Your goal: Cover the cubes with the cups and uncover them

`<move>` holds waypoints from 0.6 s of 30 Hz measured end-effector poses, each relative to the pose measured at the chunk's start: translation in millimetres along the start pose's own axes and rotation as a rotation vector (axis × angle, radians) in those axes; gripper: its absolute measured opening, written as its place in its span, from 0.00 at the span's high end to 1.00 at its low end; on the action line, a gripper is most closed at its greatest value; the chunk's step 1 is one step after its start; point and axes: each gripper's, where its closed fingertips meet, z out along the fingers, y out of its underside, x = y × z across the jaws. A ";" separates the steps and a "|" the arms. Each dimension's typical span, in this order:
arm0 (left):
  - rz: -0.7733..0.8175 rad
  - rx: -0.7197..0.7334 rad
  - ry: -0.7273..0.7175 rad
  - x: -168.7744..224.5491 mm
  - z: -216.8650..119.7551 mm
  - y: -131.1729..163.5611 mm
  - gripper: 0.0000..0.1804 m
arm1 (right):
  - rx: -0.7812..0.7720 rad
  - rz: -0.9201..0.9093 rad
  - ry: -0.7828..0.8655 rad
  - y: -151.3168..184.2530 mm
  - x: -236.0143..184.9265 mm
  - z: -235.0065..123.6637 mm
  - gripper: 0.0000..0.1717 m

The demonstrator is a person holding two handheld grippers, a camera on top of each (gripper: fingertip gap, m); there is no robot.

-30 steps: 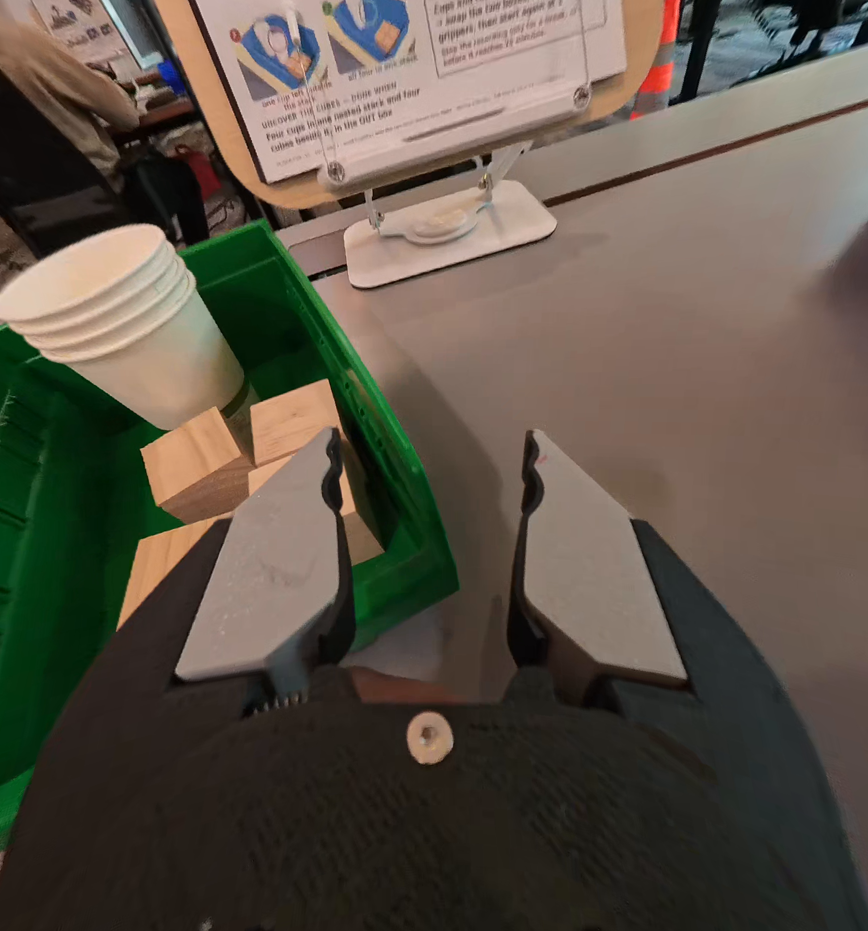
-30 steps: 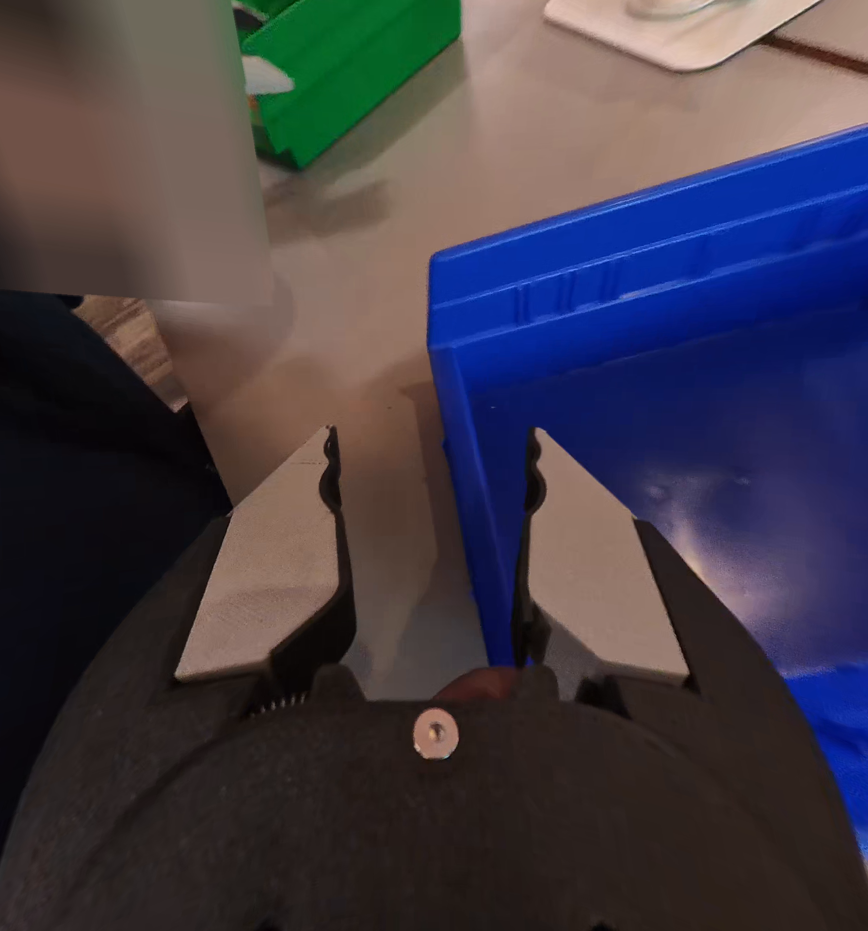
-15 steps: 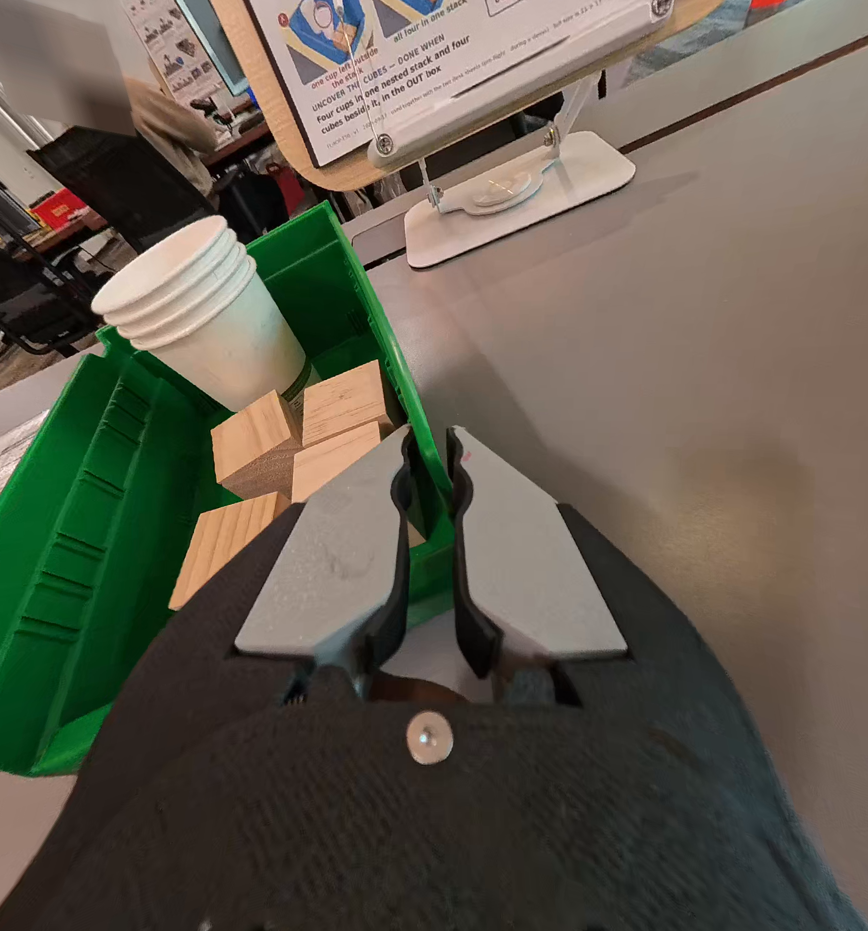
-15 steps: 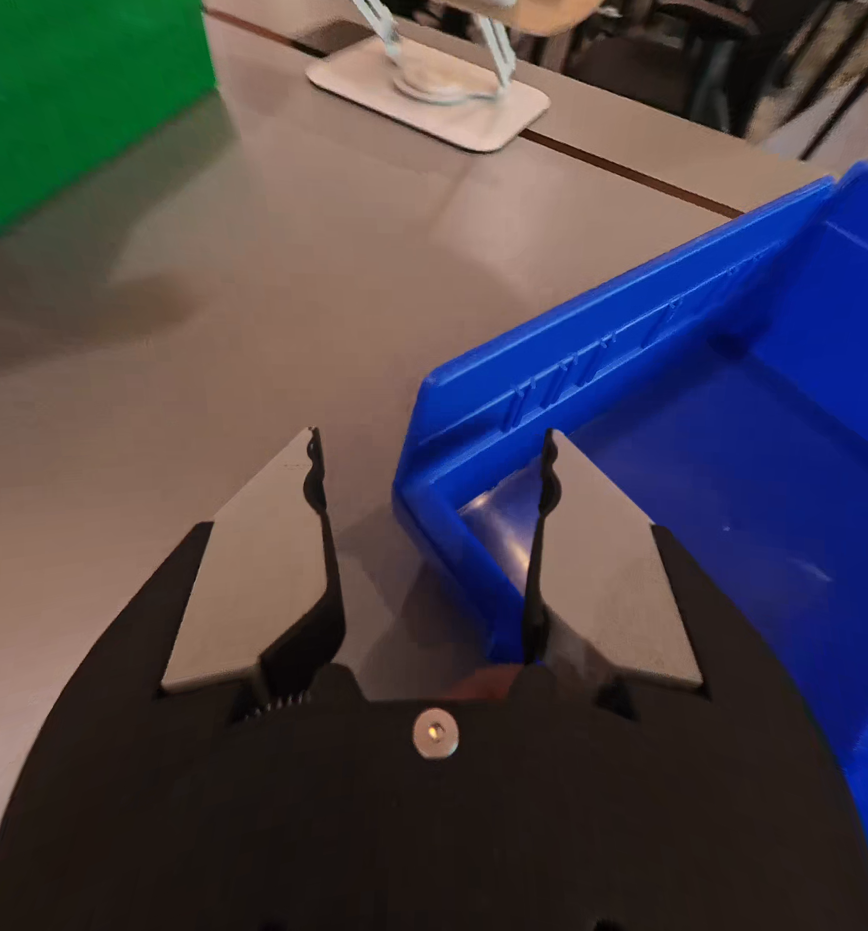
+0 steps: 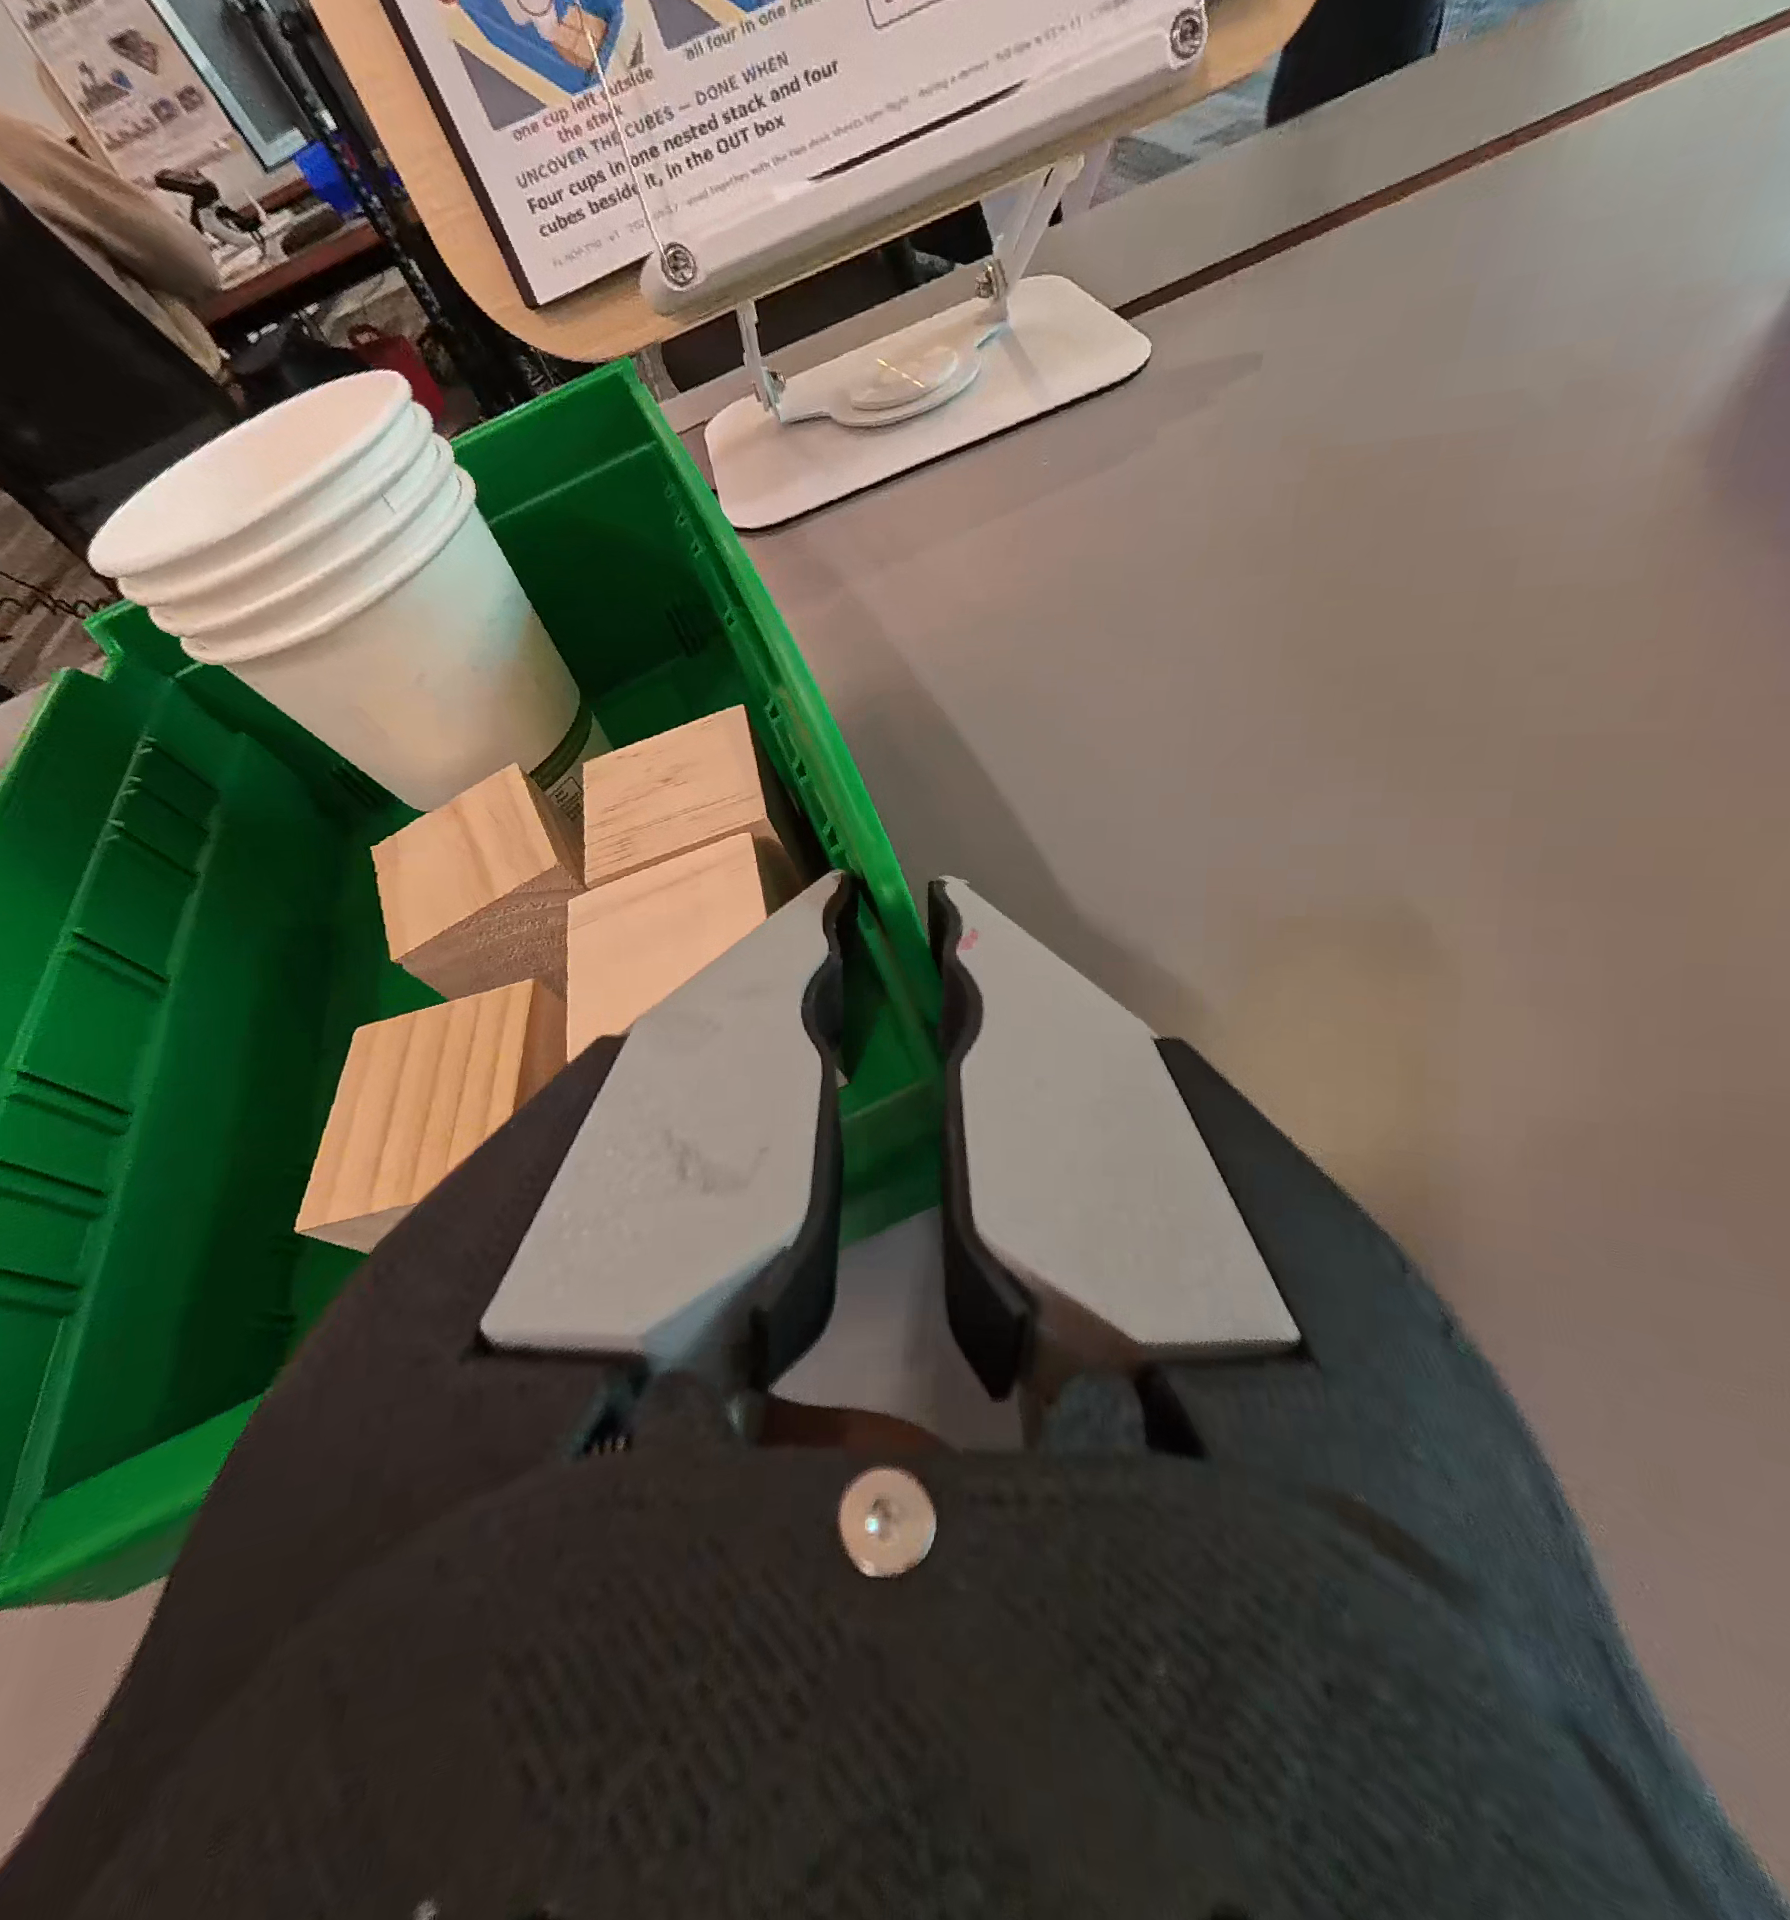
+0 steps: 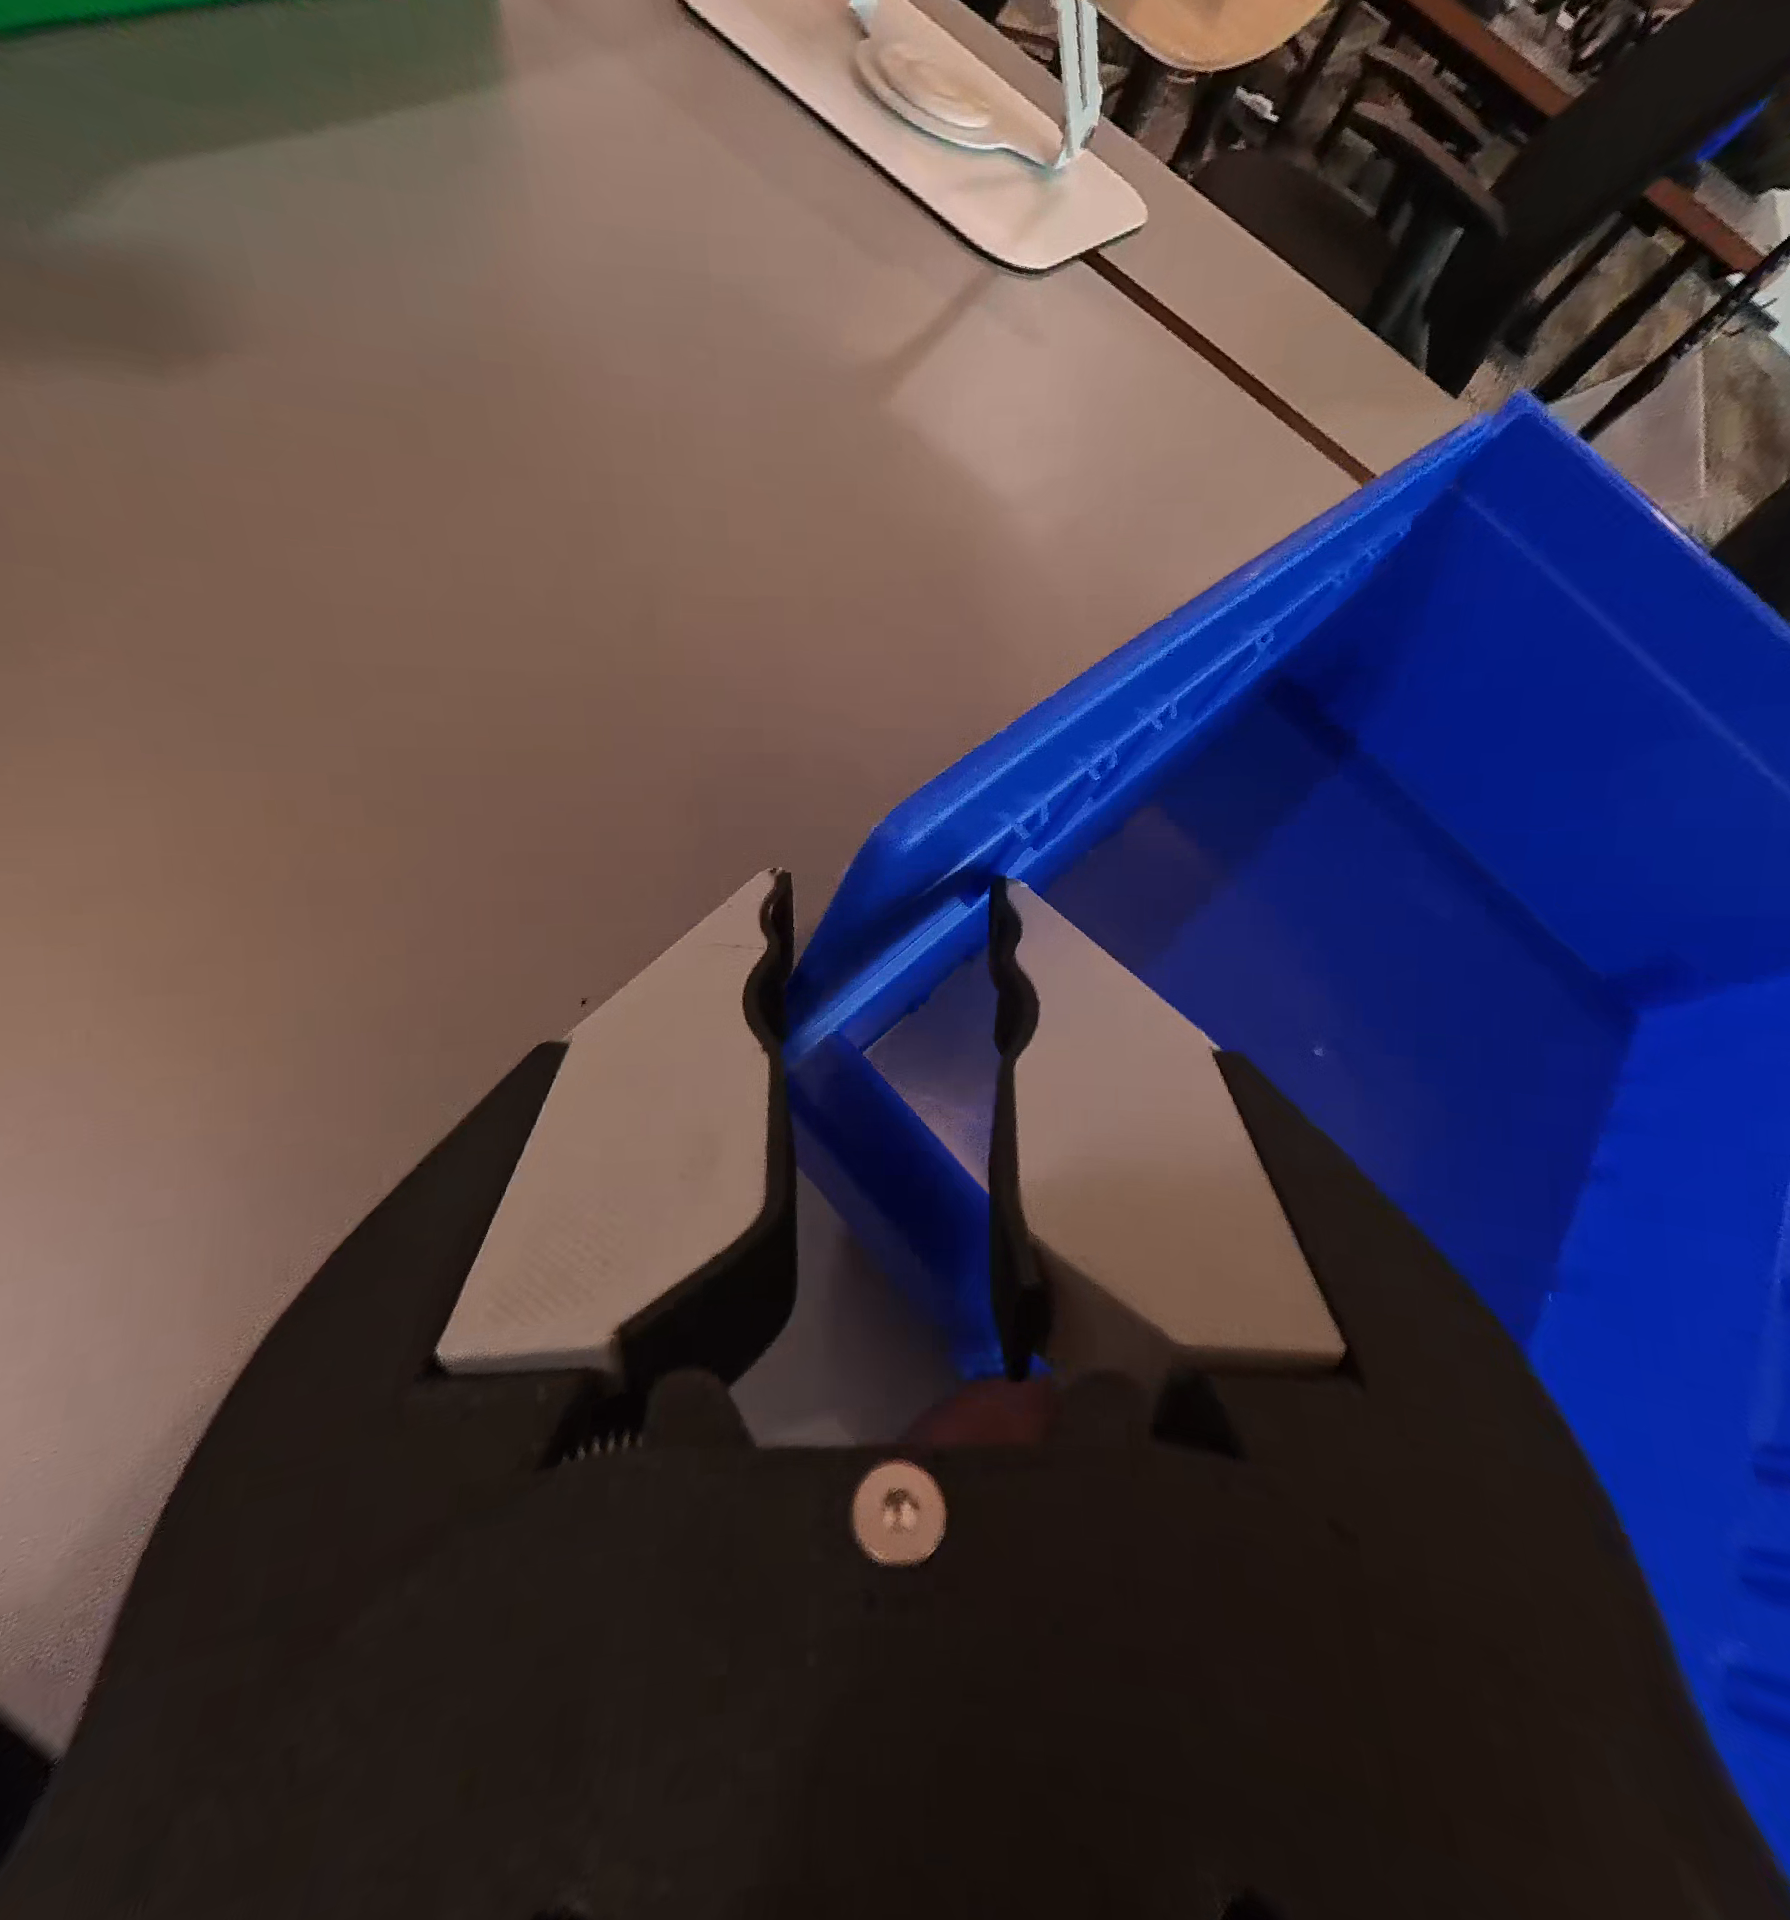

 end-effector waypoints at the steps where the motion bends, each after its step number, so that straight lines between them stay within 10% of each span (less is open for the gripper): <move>1: 0.006 -0.004 -0.004 -1.2 0.1 0.3 0.93 | 0.005 -0.012 -0.003 -1.9 1.4 4.2 0.79; 18: -0.185 -0.006 -0.249 -52.1 -4.4 17.8 0.98 | 0.262 0.094 -0.102 -49.1 23.7 7.8 0.74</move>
